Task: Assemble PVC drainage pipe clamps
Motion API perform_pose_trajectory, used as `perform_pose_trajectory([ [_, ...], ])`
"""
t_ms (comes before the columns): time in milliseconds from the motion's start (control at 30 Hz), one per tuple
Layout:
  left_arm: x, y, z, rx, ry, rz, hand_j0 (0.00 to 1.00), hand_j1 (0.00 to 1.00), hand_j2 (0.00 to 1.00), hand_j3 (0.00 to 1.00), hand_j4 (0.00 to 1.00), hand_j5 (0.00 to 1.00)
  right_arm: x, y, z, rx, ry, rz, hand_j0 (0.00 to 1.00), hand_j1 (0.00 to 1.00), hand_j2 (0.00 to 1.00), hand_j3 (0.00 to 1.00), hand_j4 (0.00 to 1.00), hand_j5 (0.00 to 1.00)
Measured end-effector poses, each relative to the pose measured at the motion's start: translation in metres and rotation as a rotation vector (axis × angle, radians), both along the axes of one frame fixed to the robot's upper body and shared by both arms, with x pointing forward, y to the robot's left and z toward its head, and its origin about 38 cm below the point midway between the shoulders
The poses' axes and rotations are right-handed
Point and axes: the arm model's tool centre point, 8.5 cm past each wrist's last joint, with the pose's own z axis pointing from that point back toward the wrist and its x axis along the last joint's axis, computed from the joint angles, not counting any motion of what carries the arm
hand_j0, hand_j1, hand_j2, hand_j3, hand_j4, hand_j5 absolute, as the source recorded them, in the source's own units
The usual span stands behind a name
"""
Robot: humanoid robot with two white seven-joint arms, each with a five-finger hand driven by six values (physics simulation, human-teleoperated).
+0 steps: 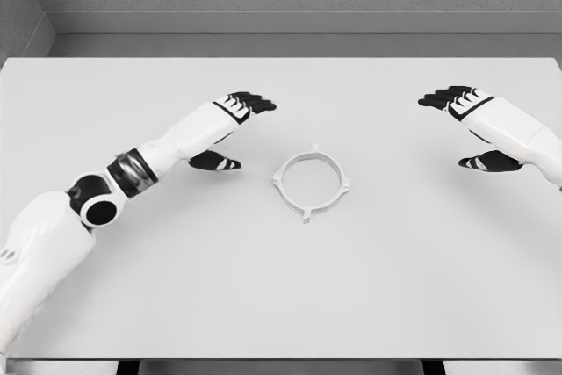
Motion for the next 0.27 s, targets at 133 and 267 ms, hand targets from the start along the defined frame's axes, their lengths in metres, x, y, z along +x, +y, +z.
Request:
perform_pose_trajectory([
  [133, 0.004, 0.098, 0.028, 0.077, -0.024, 0.152, 1.0, 1.0, 1.0, 1.0, 1.0, 1.0, 0.0, 0.0, 0.0, 0.0, 0.0, 0.001, 1.0, 1.0, 1.0, 1.0, 1.0, 1.0],
  [267, 0.003, 0.149, 0.049, 0.141, -0.045, 0.232, 1.0, 1.0, 1.0, 1.0, 1.0, 1.0, 0.0, 0.0, 0.0, 0.0, -0.001, 0.001, 1.0, 1.0, 1.0, 1.0, 1.0, 1.0],
])
